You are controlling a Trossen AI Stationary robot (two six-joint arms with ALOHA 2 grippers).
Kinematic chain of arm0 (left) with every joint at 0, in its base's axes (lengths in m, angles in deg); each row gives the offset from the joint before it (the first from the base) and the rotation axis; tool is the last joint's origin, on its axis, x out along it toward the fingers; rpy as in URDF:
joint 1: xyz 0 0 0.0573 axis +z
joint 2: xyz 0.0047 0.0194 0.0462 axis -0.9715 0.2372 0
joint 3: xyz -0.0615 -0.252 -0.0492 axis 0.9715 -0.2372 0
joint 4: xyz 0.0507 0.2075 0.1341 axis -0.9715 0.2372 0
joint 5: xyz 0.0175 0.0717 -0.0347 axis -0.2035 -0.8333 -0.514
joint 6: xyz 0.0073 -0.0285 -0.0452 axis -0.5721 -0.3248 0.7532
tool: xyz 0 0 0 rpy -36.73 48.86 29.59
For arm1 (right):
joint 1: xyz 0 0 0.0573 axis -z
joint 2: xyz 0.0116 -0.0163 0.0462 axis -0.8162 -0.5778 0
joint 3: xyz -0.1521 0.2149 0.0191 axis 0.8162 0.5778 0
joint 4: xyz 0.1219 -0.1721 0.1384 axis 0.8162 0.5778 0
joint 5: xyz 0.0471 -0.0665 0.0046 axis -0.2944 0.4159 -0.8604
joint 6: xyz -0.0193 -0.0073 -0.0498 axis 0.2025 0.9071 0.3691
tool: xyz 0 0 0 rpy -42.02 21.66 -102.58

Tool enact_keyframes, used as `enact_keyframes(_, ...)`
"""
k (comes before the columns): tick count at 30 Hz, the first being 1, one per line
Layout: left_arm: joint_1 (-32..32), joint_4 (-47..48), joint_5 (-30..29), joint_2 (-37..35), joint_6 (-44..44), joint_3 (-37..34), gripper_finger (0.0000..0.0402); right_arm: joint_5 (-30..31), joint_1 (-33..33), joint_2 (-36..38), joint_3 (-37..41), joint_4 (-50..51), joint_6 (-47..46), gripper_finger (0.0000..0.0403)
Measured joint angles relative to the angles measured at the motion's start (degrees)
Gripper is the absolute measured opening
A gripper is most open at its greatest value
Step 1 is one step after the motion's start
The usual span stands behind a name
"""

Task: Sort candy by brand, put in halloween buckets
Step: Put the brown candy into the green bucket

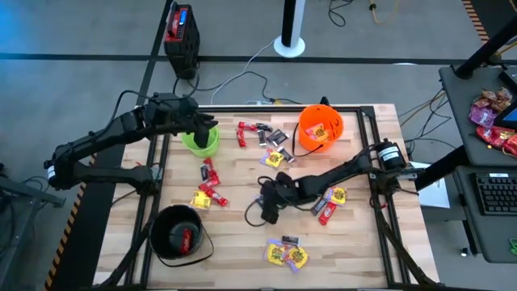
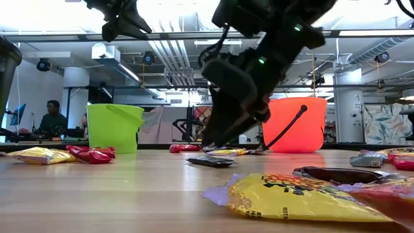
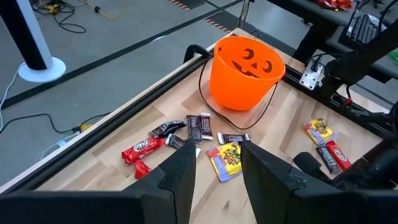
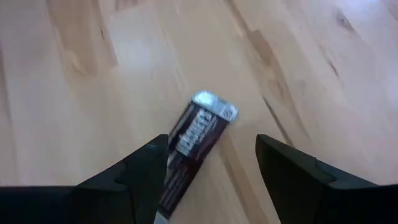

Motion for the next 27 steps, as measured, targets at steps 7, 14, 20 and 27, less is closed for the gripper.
enact_keyframes(7, 0.0, 0.0, -0.1, 0.0, -0.1, 0.0, 0.0111, -1.3, -1.2, 0.0, 7.7, -11.1, -1.9, 0.0223)
enact_keyframes(14, 0.0, -0.2, -0.4, 0.0, -0.1, 0.0, 0.0111, 0.0, -2.1, -0.6, 12.8, -21.1, -3.4, 0.0219)
enact_keyframes(20, 0.0, -0.2, -1.7, 0.0, -0.1, 0.0, 0.0111, 3.7, -1.0, -2.5, 9.8, -13.2, 2.5, 0.0219)
enact_keyframes(27, 0.0, -0.2, -1.7, 0.0, -0.1, 0.0, 0.0111, 2.2, 1.8, 1.5, 5.4, -3.2, 11.5, 0.0219)
